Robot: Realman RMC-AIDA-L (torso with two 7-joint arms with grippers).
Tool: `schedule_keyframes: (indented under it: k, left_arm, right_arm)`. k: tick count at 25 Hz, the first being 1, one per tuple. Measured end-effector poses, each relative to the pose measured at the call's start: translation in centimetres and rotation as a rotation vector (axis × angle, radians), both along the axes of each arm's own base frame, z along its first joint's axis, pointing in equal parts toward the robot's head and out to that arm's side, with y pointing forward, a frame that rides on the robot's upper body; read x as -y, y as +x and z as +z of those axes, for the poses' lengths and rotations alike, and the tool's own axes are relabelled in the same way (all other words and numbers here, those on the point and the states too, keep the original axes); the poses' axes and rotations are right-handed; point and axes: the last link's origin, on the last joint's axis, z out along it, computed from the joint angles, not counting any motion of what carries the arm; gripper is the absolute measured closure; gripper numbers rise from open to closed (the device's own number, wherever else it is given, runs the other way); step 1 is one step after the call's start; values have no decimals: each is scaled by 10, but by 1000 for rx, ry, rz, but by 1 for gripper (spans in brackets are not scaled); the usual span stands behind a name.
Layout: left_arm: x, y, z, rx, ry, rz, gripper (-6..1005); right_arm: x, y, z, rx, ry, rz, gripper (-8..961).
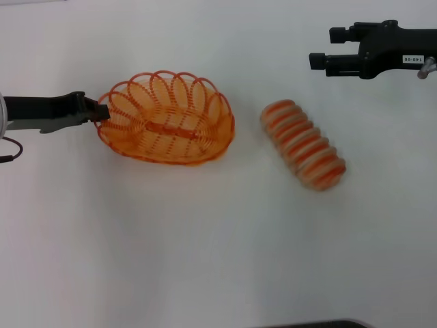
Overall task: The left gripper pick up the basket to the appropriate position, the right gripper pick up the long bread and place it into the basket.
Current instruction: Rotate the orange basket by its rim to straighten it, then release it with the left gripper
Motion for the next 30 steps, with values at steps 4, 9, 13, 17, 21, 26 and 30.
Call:
schedule_keyframes:
  k: [4, 9, 13, 17, 21, 26, 30]
  left_arm:
    - [-2, -1, -1, 9, 25, 9, 937]
    - [-3, -5, 2, 18, 61, 28, 938]
    - [-2, -8, 2, 24, 78, 42, 938]
    - [-2, -10, 0, 26, 83, 50, 938]
    - [-2, -10, 0, 20, 88, 51, 938]
    - [-5, -9, -5, 27, 101, 51, 937]
    - [-6, -6, -15, 20, 95, 39, 937]
  right_arm:
    - [-1, 0, 0, -1, 5, -3, 173]
    - [-1, 0, -1, -2, 7, -4, 172]
    - [-3, -1, -2, 4, 13, -5, 172]
    - [-4, -2, -2, 7, 15, -3, 172]
    - [-5, -3, -2, 7, 16, -1, 172]
    - [-5, -3, -2, 8, 17, 0, 172]
    - [-6, -3, -3, 8, 17, 0, 172]
